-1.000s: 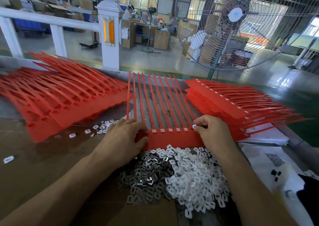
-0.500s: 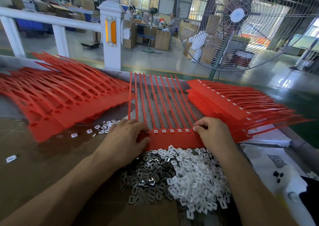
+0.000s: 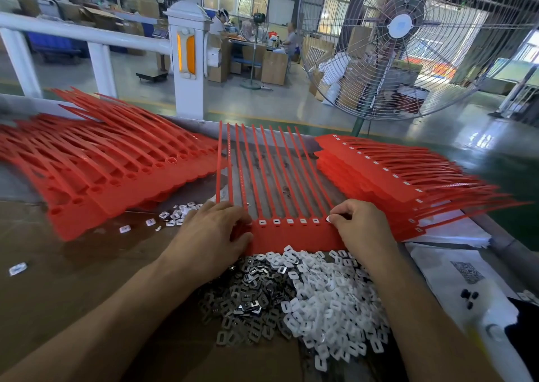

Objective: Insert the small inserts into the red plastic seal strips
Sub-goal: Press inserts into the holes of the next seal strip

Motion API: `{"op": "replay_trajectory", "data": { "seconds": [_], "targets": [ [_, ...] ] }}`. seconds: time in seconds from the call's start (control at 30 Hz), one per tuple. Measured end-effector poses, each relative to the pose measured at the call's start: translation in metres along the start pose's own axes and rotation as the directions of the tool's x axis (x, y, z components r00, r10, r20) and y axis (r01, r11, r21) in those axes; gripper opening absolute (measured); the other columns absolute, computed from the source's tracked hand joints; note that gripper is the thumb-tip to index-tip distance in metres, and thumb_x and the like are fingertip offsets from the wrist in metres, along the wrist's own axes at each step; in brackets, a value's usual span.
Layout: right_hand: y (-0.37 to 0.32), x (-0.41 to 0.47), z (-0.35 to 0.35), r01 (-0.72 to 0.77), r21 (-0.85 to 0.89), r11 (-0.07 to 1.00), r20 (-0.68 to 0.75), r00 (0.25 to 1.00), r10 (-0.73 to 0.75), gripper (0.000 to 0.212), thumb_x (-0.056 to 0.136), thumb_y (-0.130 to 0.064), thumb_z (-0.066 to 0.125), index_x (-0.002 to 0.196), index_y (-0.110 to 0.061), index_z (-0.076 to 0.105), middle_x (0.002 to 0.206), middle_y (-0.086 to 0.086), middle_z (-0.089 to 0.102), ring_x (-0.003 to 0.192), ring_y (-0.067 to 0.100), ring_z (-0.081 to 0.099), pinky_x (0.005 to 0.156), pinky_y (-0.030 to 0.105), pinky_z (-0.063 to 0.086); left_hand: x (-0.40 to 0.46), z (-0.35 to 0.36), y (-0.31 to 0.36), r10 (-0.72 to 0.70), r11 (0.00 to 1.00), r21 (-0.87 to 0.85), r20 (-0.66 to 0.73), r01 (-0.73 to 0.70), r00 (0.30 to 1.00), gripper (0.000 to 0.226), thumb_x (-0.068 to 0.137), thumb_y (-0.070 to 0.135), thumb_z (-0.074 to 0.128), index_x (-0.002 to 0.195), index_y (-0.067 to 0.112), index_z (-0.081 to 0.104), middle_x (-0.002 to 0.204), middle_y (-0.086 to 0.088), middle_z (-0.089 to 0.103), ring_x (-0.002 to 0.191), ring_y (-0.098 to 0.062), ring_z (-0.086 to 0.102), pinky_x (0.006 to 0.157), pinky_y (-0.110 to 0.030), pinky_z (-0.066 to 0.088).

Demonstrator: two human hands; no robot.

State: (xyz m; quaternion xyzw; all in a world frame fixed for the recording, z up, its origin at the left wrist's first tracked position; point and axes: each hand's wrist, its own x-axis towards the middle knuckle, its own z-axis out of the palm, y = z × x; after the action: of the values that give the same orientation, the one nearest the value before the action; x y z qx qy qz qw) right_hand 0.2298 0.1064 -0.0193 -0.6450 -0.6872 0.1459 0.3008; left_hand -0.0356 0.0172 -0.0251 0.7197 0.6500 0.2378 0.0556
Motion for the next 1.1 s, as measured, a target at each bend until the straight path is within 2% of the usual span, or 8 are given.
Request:
{"op": "replay_trajectory", "data": {
  "seconds": [0.13,0.33,0.47,0.73,0.9,1.1],
  "targets": [
    [0.0,-0.001,-0.001,-0.023,0.009,1.0,0.004,1.0,0.023,0.008,0.096,-0.025,0.069,0.097,-0.024,0.077,0.084,-0.02,0.065,0.075,-0.002,0.06,0.059,0.018,0.04,0.0,0.0,0.0,0.002,1.0,0.0,-0.001,-0.002,1.0,0.031,0.095,0.05,0.058,0.124,0.038,0.061,0.121,0.019,0.057,0.117,-0.009,0.047,0.107,-0.039,0.037],
    [-0.004,-0.003,-0.003,-0.06,0.094,0.994,0.022,0.998,0.058,0.01,0.094,-0.028,0.07,0.086,-0.024,0.076,0.069,-0.007,0.071,0.062,0.011,0.065,0.056,0.029,0.048,0.0,0.001,0.0,0.004,1.0,-0.007,-0.014,-0.004,1.0,0.028,0.094,0.05,0.059,0.12,0.039,0.061,0.118,0.019,0.058,0.114,-0.008,0.047,0.106,-0.039,0.038],
    [-0.004,-0.002,-0.004,-0.124,0.199,0.972,0.014,0.992,0.123,0.016,0.093,-0.03,0.071,0.08,-0.023,0.077,0.06,-0.003,0.069,0.057,0.015,0.061,0.057,0.031,0.045,0.0,0.001,0.0,0.005,1.0,-0.008,-0.013,-0.005,1.0,0.029,0.095,0.05,0.059,0.121,0.039,0.061,0.119,0.019,0.058,0.115,-0.008,0.046,0.107,-0.038,0.038],
    [-0.011,-0.002,0.002,-0.147,0.083,0.986,-0.01,0.989,0.148,0.022,0.093,-0.03,0.07,0.073,-0.023,0.072,0.057,-0.004,0.067,0.055,0.014,0.063,0.05,0.026,0.037,0.001,0.001,0.001,-0.001,1.0,0.0,-0.013,0.001,1.0,0.03,0.095,0.05,0.06,0.122,0.039,0.062,0.12,0.019,0.058,0.115,-0.008,0.046,0.106,-0.037,0.037],
    [-0.015,-0.002,0.003,-0.16,0.006,0.987,-0.04,0.986,0.16,0.023,0.09,-0.03,0.069,0.07,-0.02,0.071,0.06,-0.002,0.069,0.059,0.014,0.064,0.049,0.026,0.039,0.001,0.002,0.0,-0.001,1.0,-0.004,-0.012,0.001,1.0,0.03,0.095,0.05,0.06,0.122,0.039,0.062,0.12,0.019,0.058,0.116,-0.009,0.046,0.107,-0.037,0.037],
    [-0.013,-0.001,0.0,-0.171,0.079,0.982,-0.02,0.985,0.173,0.024,0.087,-0.029,0.071,0.065,-0.019,0.072,0.054,0.001,0.067,0.055,0.019,0.064,0.053,0.032,0.045,0.001,0.002,0.001,0.005,1.0,-0.005,-0.018,-0.006,1.0,0.03,0.095,0.05,0.059,0.122,0.038,0.061,0.12,0.019,0.058,0.116,-0.008,0.046,0.107,-0.038,0.037]
  ]
}}
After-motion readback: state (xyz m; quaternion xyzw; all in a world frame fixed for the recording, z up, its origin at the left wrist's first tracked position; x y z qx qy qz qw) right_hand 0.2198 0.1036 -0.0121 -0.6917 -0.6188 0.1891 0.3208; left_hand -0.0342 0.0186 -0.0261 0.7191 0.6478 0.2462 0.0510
